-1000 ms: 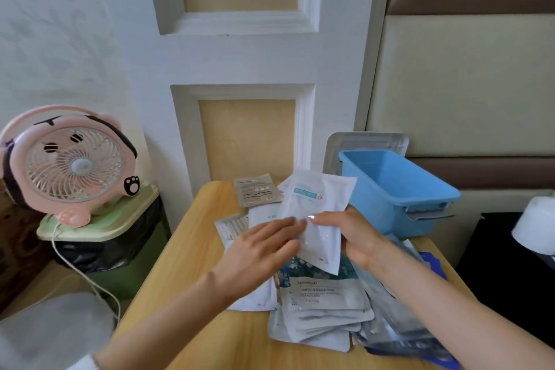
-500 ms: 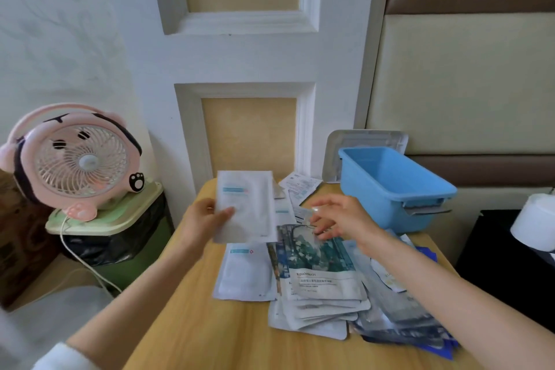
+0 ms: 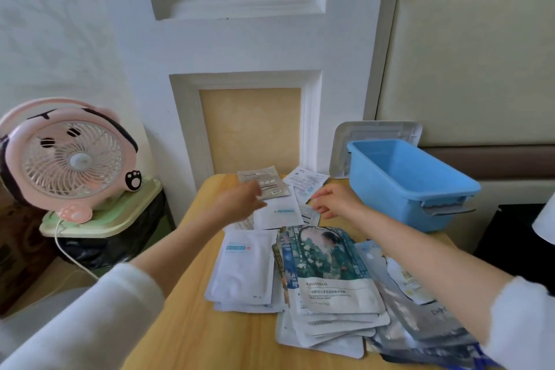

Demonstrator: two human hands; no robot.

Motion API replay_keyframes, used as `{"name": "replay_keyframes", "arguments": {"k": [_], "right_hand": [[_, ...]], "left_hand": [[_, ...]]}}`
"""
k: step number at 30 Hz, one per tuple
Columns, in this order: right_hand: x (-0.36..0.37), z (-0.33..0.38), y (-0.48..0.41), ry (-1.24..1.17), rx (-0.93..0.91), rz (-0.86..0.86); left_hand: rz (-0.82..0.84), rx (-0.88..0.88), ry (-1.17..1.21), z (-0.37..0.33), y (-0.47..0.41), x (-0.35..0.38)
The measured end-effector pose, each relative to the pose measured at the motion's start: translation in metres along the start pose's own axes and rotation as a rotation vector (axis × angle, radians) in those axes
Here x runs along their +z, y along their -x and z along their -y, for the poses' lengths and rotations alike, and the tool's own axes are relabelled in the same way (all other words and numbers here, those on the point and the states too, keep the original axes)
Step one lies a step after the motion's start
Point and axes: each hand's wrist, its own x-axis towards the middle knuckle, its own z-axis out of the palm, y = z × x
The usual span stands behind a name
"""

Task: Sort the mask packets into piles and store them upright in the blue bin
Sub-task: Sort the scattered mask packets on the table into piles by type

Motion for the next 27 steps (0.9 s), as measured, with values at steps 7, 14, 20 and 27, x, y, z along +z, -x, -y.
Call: {"name": "replay_keyframes", "arguments": {"k": [7,14,20,27], "right_hand": [[0.034,-0.002,-0.042,0.175,0.245,0.112],[0.036,-0.010,-0.063,0.052,0.153,-0.026],[-0.033,0.054,-0.038,-0.070,-0.408,-0.249],[-0.045,0.104,-0.014,-0.153,-0.539,-0.016]], "left_hand": [[0.253,-0.289,0.223,-0.003,-0.048,0.040],[0.259,-0.345,0.585,0.008,-0.039,0.028],[-0.335,0.100,0.322,0.005,-0.038,-0.001],[-0.151,-0.029,0.887,-0.039,-0.008,-0.049]]}}
